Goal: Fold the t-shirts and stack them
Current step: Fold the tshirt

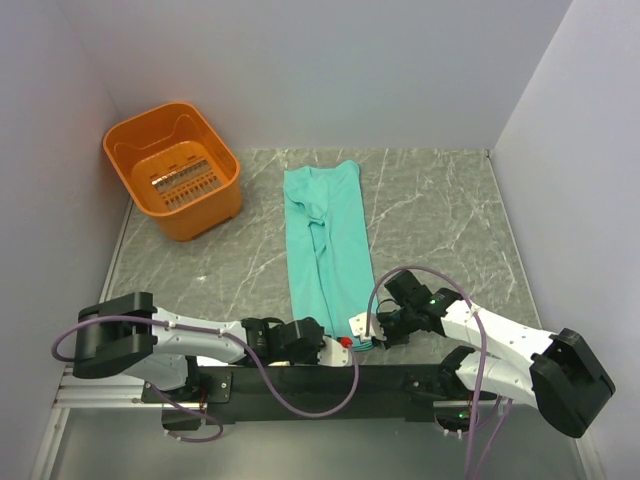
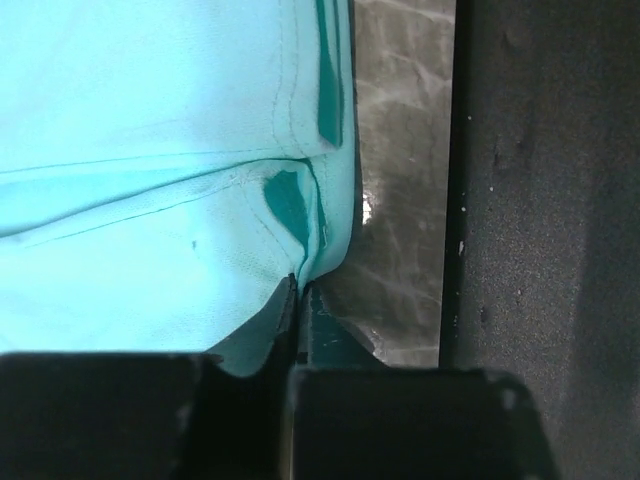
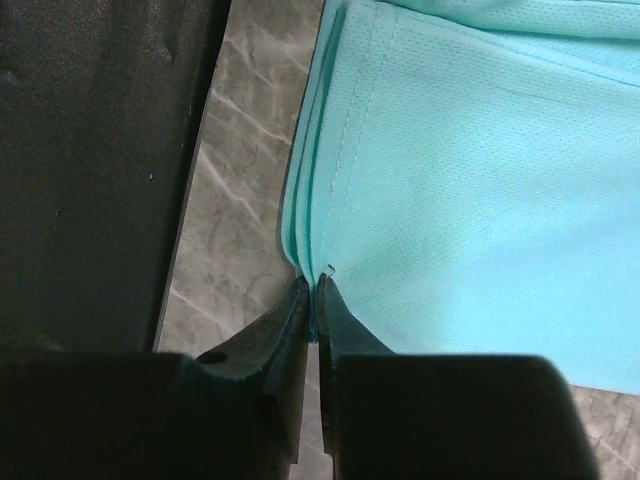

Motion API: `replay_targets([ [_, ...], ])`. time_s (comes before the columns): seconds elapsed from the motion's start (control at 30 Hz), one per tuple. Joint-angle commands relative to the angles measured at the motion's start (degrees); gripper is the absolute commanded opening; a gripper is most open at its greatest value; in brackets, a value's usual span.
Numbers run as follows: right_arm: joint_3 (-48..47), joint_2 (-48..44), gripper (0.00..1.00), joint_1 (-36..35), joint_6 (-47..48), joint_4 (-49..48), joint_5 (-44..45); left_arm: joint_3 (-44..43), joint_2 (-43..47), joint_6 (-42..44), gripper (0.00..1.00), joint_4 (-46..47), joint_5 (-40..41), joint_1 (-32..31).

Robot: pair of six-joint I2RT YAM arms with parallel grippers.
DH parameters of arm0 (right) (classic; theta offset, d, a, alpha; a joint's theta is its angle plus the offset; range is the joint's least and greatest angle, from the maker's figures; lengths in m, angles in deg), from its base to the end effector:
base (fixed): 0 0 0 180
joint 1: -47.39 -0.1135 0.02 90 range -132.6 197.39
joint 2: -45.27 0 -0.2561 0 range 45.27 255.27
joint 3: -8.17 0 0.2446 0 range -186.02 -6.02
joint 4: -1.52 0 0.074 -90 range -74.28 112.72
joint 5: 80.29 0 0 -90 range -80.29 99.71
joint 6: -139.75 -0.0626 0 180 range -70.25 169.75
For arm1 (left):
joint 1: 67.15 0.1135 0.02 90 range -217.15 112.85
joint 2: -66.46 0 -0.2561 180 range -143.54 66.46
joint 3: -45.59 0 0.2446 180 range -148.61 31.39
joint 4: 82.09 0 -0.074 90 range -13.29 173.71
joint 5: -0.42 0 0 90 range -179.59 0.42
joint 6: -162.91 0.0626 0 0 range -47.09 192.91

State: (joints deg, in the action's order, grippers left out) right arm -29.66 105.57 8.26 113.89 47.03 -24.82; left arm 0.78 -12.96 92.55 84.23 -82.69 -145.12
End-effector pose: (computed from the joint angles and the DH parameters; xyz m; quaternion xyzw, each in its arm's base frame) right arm 0.1065 0.1324 0.1261 -0.7701 0.5374 0.2449 0.2411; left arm 0.0626 -0.2575 0.1247 0.6878 0.6305 -0.1241 0.3377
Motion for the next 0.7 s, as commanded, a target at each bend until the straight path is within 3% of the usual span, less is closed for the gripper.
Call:
replay_targets([
  [0.0, -1.06, -0.35, 0.11, 0.02, -0.95, 0.24, -0.28, 2.75, -0.84, 0.14, 0.01, -7.28, 0.93, -0.25],
  [0.2, -3.6, -2.02, 0.0, 3.0, -2.17, 2.61, -3.97, 3.28, 6.01, 0.84, 0.01, -6.93, 0.93, -0.25],
  [0.43, -9.84, -3.08, 0.0, 9.5, -1.56, 10.25, -11.26, 2.4, 12.18, 2.85, 0.0, -8.42, -4.34, 2.03],
  [0.57, -14.76, -0.97, 0.0, 11.97, -3.4, 12.19, -12.06, -1.02, 14.2, 6.11, 0.0, -9.91, -11.19, 8.52],
  [0.67, -19.05, 2.63, 0.0, 14.17, -7.18, 11.32, -11.53, -4.79, 13.6, 9.71, 0.0, -11.5, -18.48, 17.22],
])
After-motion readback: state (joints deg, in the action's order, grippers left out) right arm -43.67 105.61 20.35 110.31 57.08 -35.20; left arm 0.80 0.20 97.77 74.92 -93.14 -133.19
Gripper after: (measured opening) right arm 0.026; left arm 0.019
